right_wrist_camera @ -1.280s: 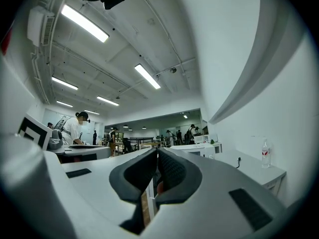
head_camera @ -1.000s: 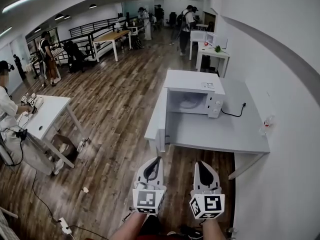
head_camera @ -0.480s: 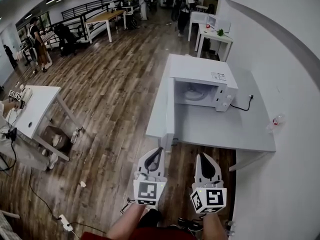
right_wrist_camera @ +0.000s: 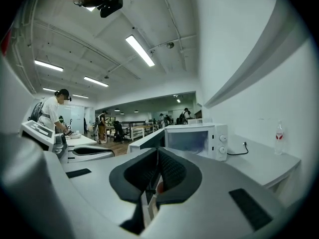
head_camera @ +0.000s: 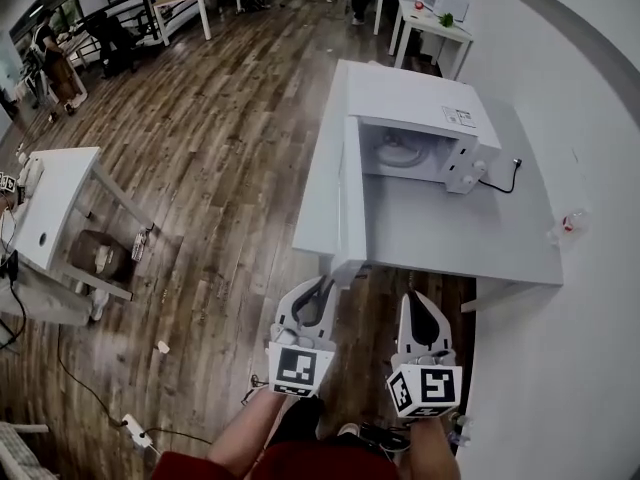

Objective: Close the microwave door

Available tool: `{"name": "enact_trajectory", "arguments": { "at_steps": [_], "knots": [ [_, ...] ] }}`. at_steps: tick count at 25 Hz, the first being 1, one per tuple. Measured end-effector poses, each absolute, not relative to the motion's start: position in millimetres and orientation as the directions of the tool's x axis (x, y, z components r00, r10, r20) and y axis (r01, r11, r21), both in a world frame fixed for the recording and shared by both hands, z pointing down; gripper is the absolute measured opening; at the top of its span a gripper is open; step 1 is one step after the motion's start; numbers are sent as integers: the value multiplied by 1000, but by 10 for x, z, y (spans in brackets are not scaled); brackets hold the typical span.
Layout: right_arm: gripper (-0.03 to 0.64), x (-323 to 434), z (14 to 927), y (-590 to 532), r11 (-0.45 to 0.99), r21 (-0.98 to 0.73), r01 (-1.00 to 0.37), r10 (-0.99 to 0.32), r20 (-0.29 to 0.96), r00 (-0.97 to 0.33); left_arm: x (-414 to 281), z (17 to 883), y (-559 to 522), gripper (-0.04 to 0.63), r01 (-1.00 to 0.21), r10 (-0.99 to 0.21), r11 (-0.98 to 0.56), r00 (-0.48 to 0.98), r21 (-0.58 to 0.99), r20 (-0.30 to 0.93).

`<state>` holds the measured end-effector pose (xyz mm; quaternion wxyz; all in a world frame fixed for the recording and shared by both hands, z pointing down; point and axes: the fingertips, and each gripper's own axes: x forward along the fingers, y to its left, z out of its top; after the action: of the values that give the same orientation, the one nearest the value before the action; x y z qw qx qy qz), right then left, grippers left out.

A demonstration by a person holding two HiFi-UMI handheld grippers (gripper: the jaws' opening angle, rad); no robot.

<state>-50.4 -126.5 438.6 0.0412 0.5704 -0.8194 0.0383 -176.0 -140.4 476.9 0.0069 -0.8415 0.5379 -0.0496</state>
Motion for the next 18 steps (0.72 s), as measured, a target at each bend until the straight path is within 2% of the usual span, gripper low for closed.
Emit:
{"name": "enact_trajectory", "arguments": {
  "at_steps": [2,3,4,5,7,18],
  "knots": [
    [29,-512,4446,-1323,338,-20,-941,-933,125,-338,-1754,4861,-1488,36,-891,-891,-450,443,-59,97],
    [29,-514,4472,-1351,334,-23,-942,-934,130,-334,-1736,4910,-1525,65,-878,-877,-475,467,-55,112],
    [29,-518,4497,-1377,331,-24,-943,-934,135,-331,-1717,4958,-1558,135,-863,-860,-503,494,-48,129],
    [29,-525,4520,-1402,330,-25,-944,-934,137,-330,-1704,5001,-1590,169,-847,-842,-530,520,-42,145],
    [29,-541,4564,-1453,326,-24,-945,-934,146,-326,-1703,5066,-1650,195,-820,-813,-571,559,-41,164],
    [29,-567,4785,-1646,313,-16,-950,-928,208,-310,-1539,5304,-1838,199,-612,-617,-786,762,-92,200]
  ]
}}
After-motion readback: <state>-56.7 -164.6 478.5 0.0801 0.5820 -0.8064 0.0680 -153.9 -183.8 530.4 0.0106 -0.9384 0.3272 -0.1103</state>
